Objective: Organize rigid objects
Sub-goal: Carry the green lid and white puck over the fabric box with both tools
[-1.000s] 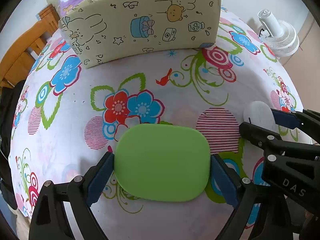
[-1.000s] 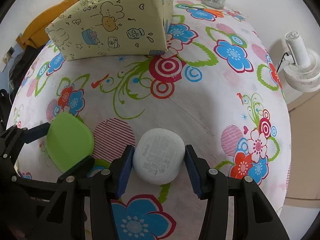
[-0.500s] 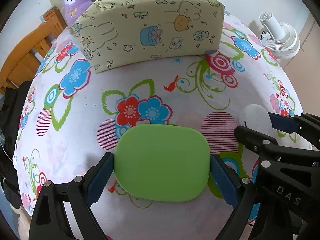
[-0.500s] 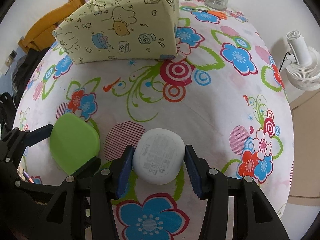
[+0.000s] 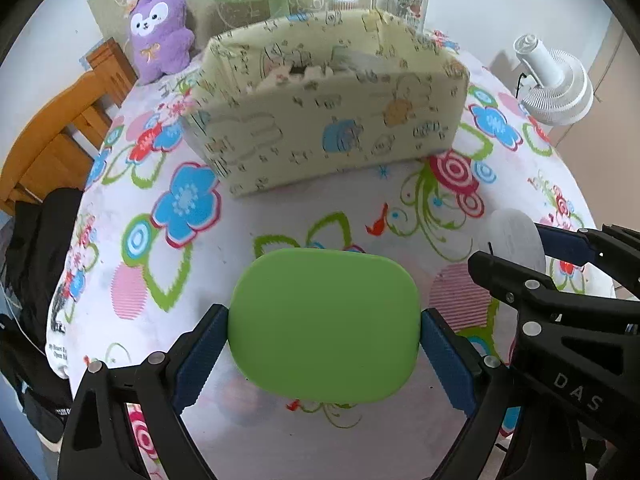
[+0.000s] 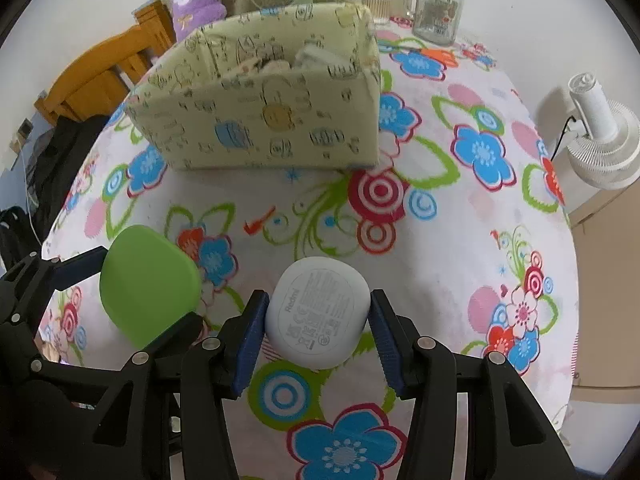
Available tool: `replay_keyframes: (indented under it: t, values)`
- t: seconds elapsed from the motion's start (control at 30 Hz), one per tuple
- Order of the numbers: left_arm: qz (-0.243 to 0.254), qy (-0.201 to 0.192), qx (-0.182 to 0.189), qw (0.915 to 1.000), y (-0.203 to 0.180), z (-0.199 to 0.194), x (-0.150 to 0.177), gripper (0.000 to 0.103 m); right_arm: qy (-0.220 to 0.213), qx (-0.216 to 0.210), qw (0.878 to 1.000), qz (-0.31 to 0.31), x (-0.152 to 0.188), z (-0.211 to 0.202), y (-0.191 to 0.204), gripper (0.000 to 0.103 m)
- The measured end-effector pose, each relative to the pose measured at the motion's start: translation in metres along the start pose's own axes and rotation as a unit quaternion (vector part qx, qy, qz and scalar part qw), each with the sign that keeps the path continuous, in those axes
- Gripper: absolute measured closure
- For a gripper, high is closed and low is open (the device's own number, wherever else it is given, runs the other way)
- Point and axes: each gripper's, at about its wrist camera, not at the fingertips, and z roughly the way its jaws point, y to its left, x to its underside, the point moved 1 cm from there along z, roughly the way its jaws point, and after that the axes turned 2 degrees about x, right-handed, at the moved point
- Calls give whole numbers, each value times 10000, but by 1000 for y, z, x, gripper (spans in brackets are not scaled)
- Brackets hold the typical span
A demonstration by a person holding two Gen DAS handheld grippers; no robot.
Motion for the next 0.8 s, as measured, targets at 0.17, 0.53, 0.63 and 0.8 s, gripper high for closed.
replay_keyframes:
  t: [0.17,0.53,0.63,0.8]
  values:
    - [151,-46,-27,9999,5,-14,-8,8,-8,88,10000,3,-10,-12,6,49]
    - [240,-313,-15,9992,18,-45,-27,8,-312,130,9994,-11,-31,-47,17,49]
    - [252,-387,-23,9989,20,-53,-32,8,-340,137,9993,-8,-37,-54,19,49]
    - [223,-493,25,9985,23,-63,-43,8,-483,182,9987,7,-48,-66,20,49]
